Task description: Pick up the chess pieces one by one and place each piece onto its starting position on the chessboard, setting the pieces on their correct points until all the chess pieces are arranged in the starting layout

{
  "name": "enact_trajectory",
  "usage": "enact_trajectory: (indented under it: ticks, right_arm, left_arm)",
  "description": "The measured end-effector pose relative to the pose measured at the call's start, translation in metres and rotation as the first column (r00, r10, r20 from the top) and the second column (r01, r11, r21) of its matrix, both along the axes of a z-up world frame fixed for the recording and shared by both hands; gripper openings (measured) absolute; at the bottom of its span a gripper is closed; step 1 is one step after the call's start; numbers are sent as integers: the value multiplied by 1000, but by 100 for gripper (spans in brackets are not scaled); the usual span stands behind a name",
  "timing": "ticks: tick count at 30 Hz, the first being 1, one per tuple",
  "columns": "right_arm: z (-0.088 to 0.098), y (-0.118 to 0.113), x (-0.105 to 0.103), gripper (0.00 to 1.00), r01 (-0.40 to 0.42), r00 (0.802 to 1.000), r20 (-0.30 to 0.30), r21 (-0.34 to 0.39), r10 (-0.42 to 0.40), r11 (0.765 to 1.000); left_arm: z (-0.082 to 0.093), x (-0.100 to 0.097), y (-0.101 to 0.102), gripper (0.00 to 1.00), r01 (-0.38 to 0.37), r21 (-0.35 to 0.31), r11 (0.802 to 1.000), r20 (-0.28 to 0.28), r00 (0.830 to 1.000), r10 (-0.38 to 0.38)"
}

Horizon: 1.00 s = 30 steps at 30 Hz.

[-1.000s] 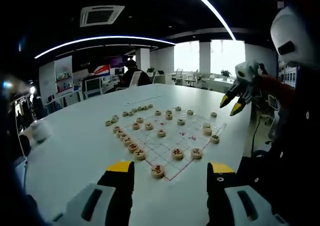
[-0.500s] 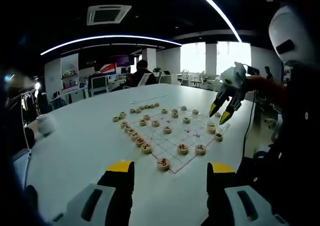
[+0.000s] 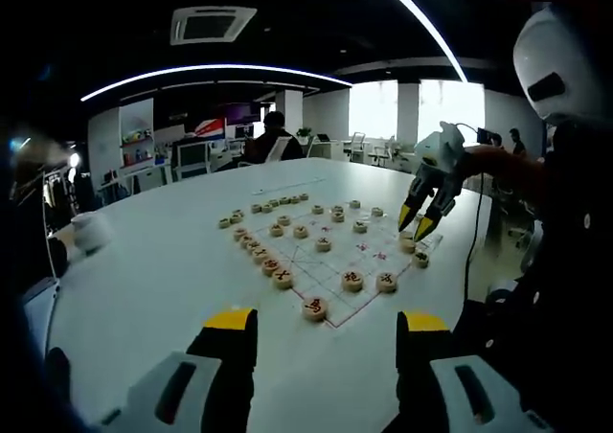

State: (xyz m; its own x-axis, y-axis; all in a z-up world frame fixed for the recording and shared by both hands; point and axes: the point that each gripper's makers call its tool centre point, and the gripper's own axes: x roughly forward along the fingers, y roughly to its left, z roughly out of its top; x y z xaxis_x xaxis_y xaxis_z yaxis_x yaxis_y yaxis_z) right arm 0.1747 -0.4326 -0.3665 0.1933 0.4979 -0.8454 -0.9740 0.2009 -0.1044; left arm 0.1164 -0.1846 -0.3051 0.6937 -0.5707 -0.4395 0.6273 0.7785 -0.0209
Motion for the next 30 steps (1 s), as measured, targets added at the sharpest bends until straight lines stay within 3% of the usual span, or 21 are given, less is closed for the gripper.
enact_trajectory:
  ticks: [6,12,17,24,28,30]
  right_arm:
    - [-2,0,2,19,-3,1000,9,-9,3,1000]
    - [8,-2,1,19,-4,999,37,1,4,1000]
    - [26,-3,7,19,-5,992,130,18,2,1000]
    - [50,-5,17,19,-18,960,281,29,9,999]
    - [61,-7,26,19,-35,926,376,19,25,999]
    - [68,-7,32,19,-44,900,435,17,32,999]
  left_arm:
    - [0,-1,0,59,-1,3,1000,0,1000,1]
    - [1,0,-1,59,-1,-4,1000,1,1000,1]
    - [5,3,-4,59,2,-24,1000,-1,1000,-2]
    - [10,12,-12,59,14,-78,997,-17,1000,-15]
    - [13,19,-19,59,17,-126,992,-38,999,-22]
    - [15,24,-26,58,22,-161,987,-56,998,-32]
